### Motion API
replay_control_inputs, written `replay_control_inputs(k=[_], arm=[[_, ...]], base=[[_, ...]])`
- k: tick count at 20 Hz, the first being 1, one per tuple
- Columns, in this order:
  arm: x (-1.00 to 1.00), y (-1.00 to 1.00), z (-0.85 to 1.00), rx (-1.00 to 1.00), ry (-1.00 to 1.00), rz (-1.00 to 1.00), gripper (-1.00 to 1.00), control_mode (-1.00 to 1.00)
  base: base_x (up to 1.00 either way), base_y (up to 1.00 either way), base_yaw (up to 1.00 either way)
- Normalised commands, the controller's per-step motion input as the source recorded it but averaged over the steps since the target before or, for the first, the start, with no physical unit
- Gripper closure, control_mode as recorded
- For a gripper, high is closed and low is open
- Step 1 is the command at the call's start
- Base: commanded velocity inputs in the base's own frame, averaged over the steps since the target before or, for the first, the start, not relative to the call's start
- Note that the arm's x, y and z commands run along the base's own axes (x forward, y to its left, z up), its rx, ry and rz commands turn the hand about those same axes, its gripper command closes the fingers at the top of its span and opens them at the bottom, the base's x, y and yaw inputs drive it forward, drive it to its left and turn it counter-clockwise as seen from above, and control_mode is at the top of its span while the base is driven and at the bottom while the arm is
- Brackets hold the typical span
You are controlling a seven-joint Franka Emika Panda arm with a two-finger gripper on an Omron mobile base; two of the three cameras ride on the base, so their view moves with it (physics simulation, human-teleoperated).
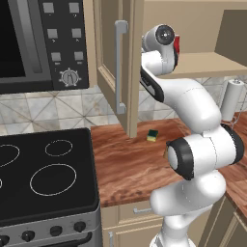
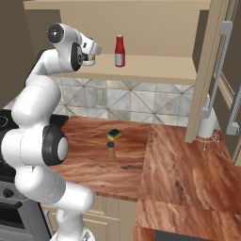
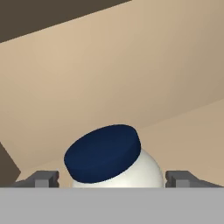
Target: There are various items on the counter. Only move the condiments/shakers into the cabinet.
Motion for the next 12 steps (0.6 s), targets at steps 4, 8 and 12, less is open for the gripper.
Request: replay_control_inputs(k=[4,8,12], arm=[[-0.02,0.00,0.00,0.00,0.00,0.00,-1.00,-1.00],[-0.31,0.00,0.00,0.00,-0.09,0.00,-1.00,-1.00],[-0.63,0.00,0.00,0.00,-0.14,0.00,-1.00,-1.00]], base=[[0.00,0.00,0.00],[0.00,0.00,0.00],[0.00,0.00,0.00]])
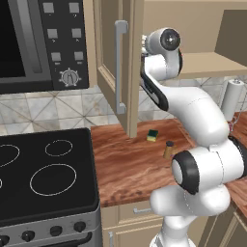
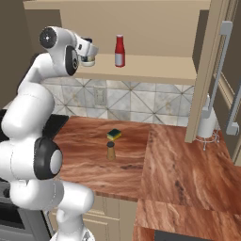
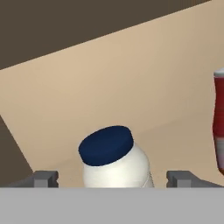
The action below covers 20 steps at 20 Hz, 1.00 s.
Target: There are various items on the counter. Only move the condiments/shakers into the cabinet.
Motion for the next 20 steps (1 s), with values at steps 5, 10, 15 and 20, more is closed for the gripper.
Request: replay_control_inputs(k=[5,10,15,20], arm=[[-0.94,0.00,0.00,0.00,-0.14,-0.01,-1.00,-1.00],[-1.00,-0.03,0.00,0.00,-0.17,-0.02,-1.00,-1.00],[-1.00,-0.24,0.00,0.02,-0.19,0.00,-1.00,-1.00],[-1.00,-0.41,-0.01,0.01,-0.11,0.00,-1.00,-1.00]], base=[[0.00,0.00,0.00],[0.00,0.00,0.00],[0.00,0.00,0.00],[0.00,0.00,0.00]])
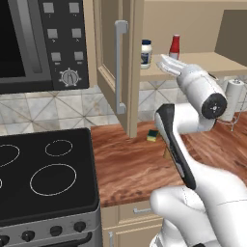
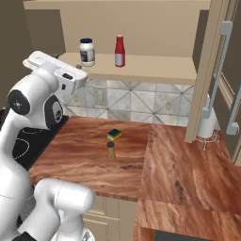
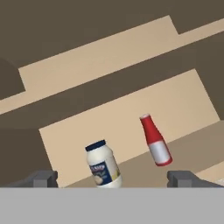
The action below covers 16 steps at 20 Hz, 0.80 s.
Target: There are various items on the counter. Only move the condiments/shakers into the cabinet.
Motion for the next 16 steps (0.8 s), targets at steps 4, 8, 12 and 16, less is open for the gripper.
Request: replay_control_inputs(k=[4,8,12,16], arm=[[-1.00,-0.49,-0.04,0.02,-0.03,0.00,-1.00,-1.00],[-1.00,-0.58,-0.23,0.02,0.00,0.00,-1.00,-1.00],[-0.99,-0.56,-0.35,0.00,0.07,0.00,-1.00,-1.00],[-0.82,-0.51,-0.42,0.00,0.16,0.00,-1.00,-1.00]], base=[[0.00,0.00,0.00],[0.00,0.00,0.00],[0.00,0.00,0.00],[0.00,0.00,0.00]])
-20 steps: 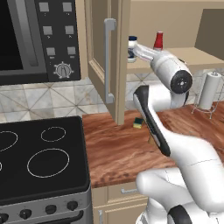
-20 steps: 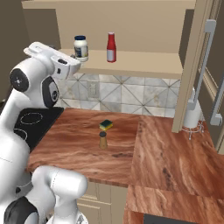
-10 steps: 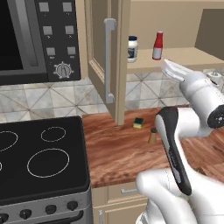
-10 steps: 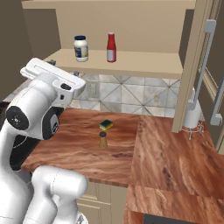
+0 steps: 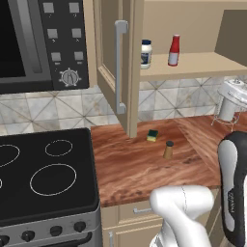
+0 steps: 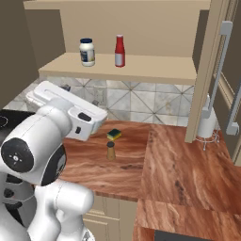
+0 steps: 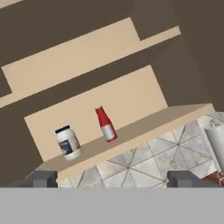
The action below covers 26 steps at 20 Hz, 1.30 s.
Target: There are various items on the counter. Only move the condiments/shakers into the cabinet.
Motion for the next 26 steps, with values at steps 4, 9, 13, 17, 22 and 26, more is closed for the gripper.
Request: replay_control_inputs(k=[4,9,13,17,22,26], arm=[[-0.31,-0.43,-0.44,0.00,0.18,0.00,-1.00,-1.00],[0.00,-0.26,-0.38,-0.01,0.21,0.06,-1.00,-1.00],[0.00,0.00,-0.70,-0.09,0.29,0.14,-1.00,-1.00],[0.00,0.00,-0.71,-0.08,0.22,0.13,-1.00,-1.00],[0.02,0.00,-0.73,-0.11,0.17,0.14,-1.00,-1.00],[0.00,0.00,-0.71,-0.17,0.14,0.14,-1.00,-1.00]], base=[[0.00,0.00,0.00],[0.00,0.00,0.00],[0.00,0.00,0.00],[0.00,0.00,0.00],[0.00,0.00,0.00],[0.00,0.00,0.00]])
